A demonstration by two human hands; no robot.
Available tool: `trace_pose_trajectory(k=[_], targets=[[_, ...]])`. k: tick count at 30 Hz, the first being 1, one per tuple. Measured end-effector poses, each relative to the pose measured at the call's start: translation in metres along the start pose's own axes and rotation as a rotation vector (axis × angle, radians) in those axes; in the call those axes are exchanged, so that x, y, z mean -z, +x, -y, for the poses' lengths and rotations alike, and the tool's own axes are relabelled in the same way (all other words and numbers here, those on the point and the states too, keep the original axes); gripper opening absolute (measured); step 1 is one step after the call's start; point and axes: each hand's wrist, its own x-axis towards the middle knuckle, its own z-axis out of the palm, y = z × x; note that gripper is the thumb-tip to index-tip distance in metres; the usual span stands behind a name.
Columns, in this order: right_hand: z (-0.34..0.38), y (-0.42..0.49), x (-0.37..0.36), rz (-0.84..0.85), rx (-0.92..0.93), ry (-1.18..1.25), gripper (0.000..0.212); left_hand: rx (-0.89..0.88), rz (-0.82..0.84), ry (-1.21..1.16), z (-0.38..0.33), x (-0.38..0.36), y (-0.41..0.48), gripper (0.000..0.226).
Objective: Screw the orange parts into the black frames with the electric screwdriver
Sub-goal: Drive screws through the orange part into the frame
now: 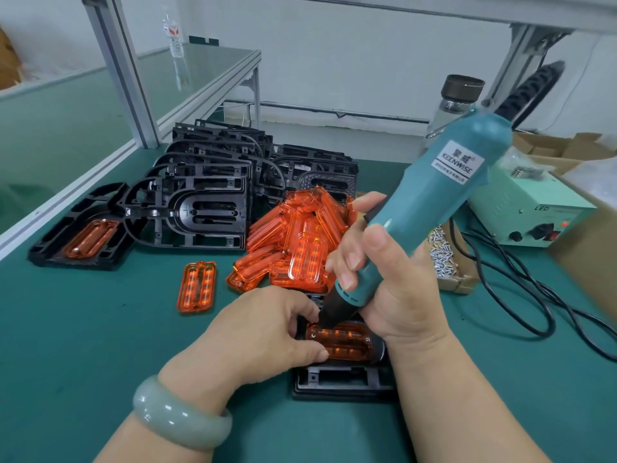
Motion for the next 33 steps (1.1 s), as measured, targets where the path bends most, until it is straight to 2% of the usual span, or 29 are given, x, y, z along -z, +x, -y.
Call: trace_pose_trajectory(k=[3,6,8,12,17,22,24,27,33], targets=[[0.001,-0.001,-0.001,0.011,-0.003,0.005,0.049,0.005,0.009,-0.006,-0.001,0.001,0.0,0.035],[0.007,0.002,-0.001,0.076,0.009,0.067,0.047,0.01,0.02,-0.004,-0.004,0.003,0.0,0.023],[0.013,0.006,0.001,0.096,0.054,0.107,0.044,0.015,0.018,-0.014,-0.004,0.003,0.001,0.024],[0.021,0.006,0.014,-0.023,0.078,0.121,0.043,0.022,0.01,-0.033,-0.004,0.002,0.0,0.041],[0.028,0.0,0.035,-0.191,0.102,0.204,0.046,-0.108,-0.124,0.003,-0.011,-0.001,-0.008,0.042],[0.036,-0.001,0.045,-0.309,0.131,0.322,0.05,-0.295,-0.032,-0.032,-0.031,-0.006,-0.011,0.055],[0.037,-0.002,0.047,-0.361,0.144,0.352,0.044,-0.321,0.011,0.034,-0.035,-0.01,-0.012,0.058],[0.036,-0.003,0.05,-0.43,0.153,0.346,0.017,-0.317,0.019,0.11,-0.038,-0.013,-0.015,0.047],[0.038,-0.004,0.056,-0.464,0.171,0.347,0.014,-0.315,-0.028,0.187,-0.045,-0.017,-0.025,0.044]])
